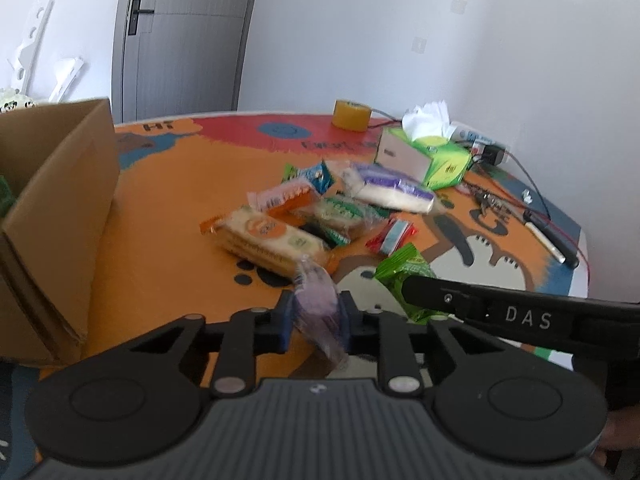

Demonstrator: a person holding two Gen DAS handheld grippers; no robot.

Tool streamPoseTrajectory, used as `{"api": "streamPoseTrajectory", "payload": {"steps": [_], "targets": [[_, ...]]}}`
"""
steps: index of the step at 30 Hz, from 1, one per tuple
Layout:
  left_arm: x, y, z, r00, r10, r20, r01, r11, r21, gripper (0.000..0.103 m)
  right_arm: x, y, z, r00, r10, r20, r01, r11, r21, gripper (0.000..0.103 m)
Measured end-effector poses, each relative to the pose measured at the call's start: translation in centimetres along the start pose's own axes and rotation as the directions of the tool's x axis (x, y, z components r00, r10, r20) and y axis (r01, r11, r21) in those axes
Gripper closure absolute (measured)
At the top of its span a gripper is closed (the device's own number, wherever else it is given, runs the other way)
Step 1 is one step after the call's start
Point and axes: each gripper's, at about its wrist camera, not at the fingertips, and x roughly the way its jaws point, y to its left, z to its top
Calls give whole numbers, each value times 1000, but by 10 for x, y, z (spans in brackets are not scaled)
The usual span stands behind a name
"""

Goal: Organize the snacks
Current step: 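Carry both packets over the cardboard box and open both tools to drop them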

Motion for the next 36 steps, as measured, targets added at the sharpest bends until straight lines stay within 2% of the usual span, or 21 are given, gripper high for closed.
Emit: {"api": "streamPoseTrajectory", "payload": {"steps": [14,26,36], "targets": [[-40,14,21,994,16,108,-14,1000,-23,85,-13,27,13,998,35,51,-34,999,-32,75],[-77,46,49,975,75,209,-64,996,-60,85,-11,76,35,990,109,92,-100,990,-98,75],[-94,84,63,957,145,250,-121,987,-110,85,5,113,47,982,163,95,-149,979,-138,75]]}}
